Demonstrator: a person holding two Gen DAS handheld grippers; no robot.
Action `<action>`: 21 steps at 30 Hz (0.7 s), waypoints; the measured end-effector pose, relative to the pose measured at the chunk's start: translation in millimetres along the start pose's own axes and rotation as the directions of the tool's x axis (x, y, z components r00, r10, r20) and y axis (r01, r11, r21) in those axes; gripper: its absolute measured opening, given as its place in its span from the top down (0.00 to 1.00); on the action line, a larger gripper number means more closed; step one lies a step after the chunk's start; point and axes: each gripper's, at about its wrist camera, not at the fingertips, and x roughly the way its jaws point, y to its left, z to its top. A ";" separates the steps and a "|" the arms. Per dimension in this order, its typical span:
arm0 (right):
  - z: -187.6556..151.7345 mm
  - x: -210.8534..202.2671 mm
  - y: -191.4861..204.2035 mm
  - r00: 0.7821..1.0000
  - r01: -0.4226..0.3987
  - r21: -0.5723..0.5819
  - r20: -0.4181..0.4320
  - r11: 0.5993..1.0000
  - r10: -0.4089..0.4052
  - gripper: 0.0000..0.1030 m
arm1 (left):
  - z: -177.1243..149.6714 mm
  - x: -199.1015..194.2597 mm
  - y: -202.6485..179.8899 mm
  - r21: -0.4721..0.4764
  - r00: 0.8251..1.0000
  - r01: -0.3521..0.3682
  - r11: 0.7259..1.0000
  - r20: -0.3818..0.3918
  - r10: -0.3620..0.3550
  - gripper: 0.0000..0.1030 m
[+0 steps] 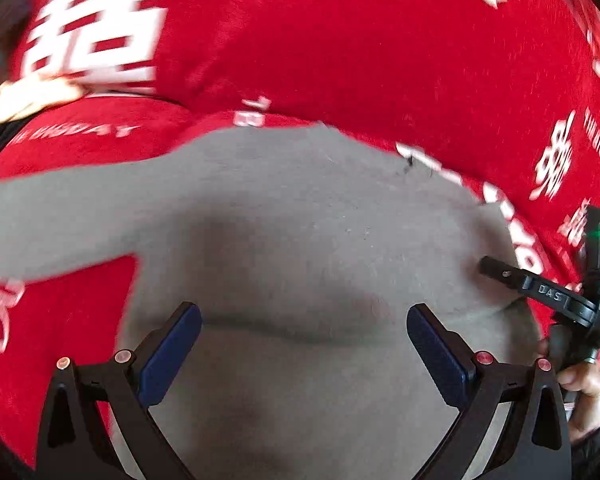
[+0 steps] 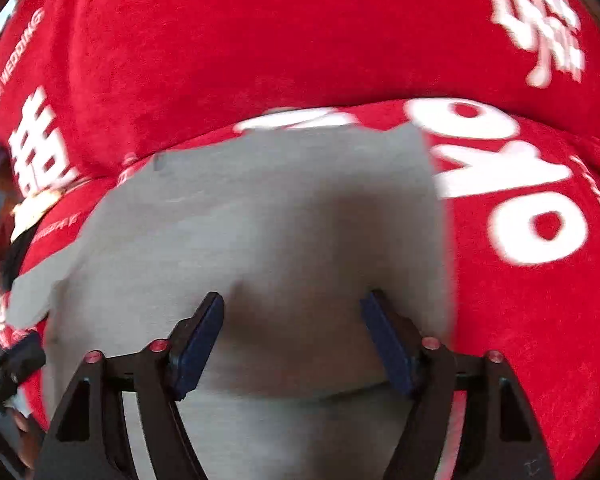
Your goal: Fold small clothes
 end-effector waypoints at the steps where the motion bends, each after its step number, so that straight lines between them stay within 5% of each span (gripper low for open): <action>1: 2.8 -5.5 -14.8 1.000 0.000 0.018 0.026 1.000 0.000 0.35 | 7.1 17.6 -4.1 0.011 0.999 -0.018 1.000 -0.049 0.019 0.00; 5: 6.4 -26.4 -50.5 0.984 0.168 0.079 0.048 0.983 -0.172 0.32 | 23.3 44.0 -11.0 0.067 0.985 -0.162 0.985 -0.049 0.165 0.00; 9: -17.1 -65.1 -49.6 0.984 0.139 0.013 0.111 0.990 -0.139 0.32 | 24.0 28.5 -2.2 0.001 0.997 -0.069 0.998 -0.028 0.069 0.00; 12: -37.6 -69.7 -20.9 0.976 0.196 -0.120 0.122 0.973 -0.181 0.27 | 14.2 17.7 0.7 -0.013 0.997 -0.079 0.997 0.016 0.079 0.00; 16: -41.3 -37.6 -11.6 0.918 0.396 -0.173 0.085 0.902 -0.387 0.26 | 5.5 27.7 3.6 0.022 0.991 -0.130 0.991 -0.016 0.130 0.00; 17: -39.7 -41.0 -23.7 0.921 0.388 -0.115 0.096 0.915 -0.378 0.20 | 4.7 27.1 6.1 0.036 0.988 -0.155 0.987 -0.008 0.156 0.00; 19: -35.3 -45.3 -61.6 0.962 0.266 0.078 0.037 0.961 -0.270 0.14 | 3.7 25.3 15.7 0.037 0.981 -0.193 0.980 -0.004 0.193 0.00; 21: -37.2 -51.8 -61.9 0.964 0.262 0.064 0.039 0.963 -0.264 0.14 | 4.6 24.8 35.6 -0.019 0.984 -0.175 0.984 -0.027 0.175 0.00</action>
